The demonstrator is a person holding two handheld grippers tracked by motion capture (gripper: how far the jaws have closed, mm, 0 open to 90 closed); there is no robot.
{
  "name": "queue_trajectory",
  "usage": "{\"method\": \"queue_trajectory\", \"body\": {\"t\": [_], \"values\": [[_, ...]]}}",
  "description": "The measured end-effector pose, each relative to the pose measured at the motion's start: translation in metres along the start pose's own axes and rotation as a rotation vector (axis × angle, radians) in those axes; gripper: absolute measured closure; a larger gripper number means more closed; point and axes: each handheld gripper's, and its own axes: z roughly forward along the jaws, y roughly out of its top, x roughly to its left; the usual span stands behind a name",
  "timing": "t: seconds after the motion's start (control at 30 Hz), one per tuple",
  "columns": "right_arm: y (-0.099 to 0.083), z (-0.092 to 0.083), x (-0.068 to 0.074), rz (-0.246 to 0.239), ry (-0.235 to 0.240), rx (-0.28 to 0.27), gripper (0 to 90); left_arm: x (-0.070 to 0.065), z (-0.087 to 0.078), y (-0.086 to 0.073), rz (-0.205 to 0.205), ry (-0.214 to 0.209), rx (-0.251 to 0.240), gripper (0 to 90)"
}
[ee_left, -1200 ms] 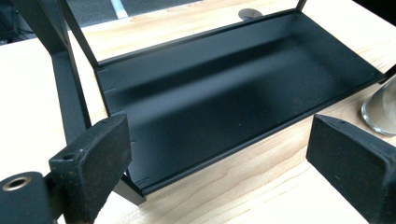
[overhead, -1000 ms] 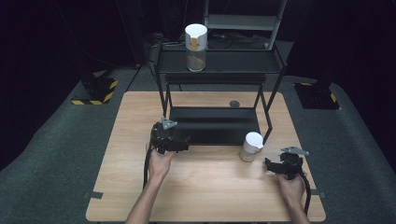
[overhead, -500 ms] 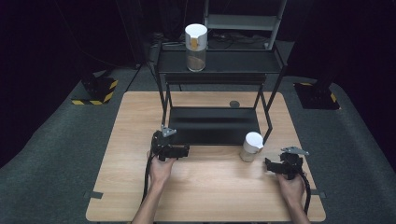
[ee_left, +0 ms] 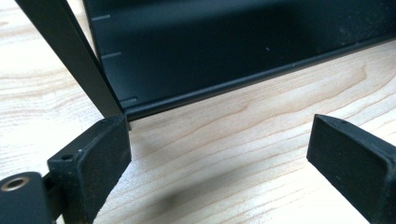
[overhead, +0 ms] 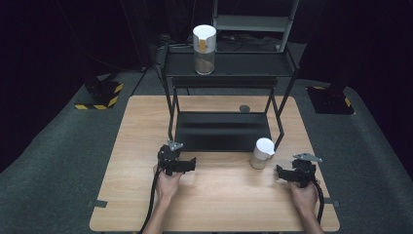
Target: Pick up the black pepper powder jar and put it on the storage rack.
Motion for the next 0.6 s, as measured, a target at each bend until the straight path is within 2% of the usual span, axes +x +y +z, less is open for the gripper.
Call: {"method": "queue_trajectory", "body": {"t": [0.3,0.4,0.5,0.6], "values": [[0.000,0.000,0.000,0.000,0.000,0.000,6.9,-0.011,0.024,-0.008,0.023,0.038,0.029,6.3],[0.000,0.000,0.000,0.000,-0.001,0.000,6.9,-0.013,0.028,-0.013,0.015,0.045,0.025,6.3],[0.000,0.000,0.000,-0.001,0.000,0.000,7.2,-0.020,0.031,-0.015,0.042,0.067,0.023,5.9],[0.000,0.000,0.000,-0.001,0.000,0.000,7.2,-0.023,0.032,-0.017,0.039,0.072,0.017,5.5]]}}
